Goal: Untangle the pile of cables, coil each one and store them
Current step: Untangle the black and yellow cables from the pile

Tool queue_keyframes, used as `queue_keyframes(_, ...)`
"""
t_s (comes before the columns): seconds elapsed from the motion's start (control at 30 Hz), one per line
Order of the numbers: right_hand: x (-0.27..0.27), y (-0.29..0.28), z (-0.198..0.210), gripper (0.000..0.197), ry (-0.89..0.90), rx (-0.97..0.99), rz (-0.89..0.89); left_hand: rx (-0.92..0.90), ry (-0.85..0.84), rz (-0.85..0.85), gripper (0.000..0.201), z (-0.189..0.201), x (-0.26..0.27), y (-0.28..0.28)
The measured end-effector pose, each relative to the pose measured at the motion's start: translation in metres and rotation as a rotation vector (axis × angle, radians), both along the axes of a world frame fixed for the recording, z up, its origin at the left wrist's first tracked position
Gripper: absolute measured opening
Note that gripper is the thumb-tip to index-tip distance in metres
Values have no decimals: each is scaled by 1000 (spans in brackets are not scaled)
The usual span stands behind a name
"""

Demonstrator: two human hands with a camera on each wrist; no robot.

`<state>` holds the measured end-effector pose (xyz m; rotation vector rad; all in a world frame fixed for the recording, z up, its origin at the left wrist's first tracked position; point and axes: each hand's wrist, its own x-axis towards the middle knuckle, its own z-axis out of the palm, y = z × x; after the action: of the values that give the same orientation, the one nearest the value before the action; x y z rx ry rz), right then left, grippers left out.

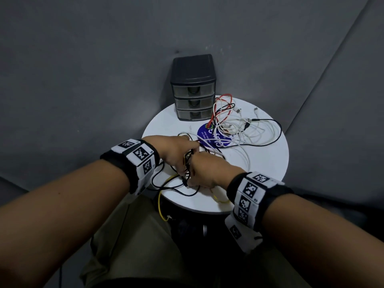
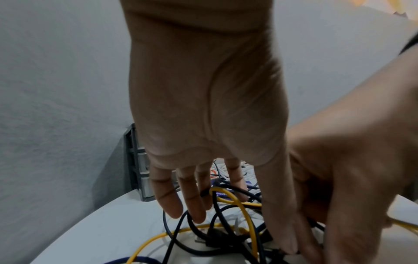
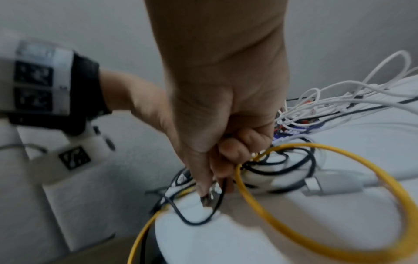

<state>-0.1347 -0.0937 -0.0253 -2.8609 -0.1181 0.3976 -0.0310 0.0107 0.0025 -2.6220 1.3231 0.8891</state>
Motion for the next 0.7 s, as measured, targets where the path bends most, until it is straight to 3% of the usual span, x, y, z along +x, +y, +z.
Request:
queue_keyframes(0.13, 0, 1, -14, 29, -26, -61, 1, 5, 4, -8, 69, 1, 1, 2)
queue_keyframes(0.23, 3, -4, -14, 25, -6, 2, -13, 19, 23, -25, 83, 1, 3, 3)
queue_keyframes(0.33, 8, -19, 1, 11, -49, 220, -22, 28, -3, -55, 89, 3, 2, 1)
queue_keyframes(0.5, 4, -48, 44, 13, -144, 601, -88, -119, -100, -34, 49, 15, 5, -5)
queue_keyframes(0.7, -3, -64, 100, 13, -334, 957, -129, -300, -59, -28, 57, 18, 11, -11)
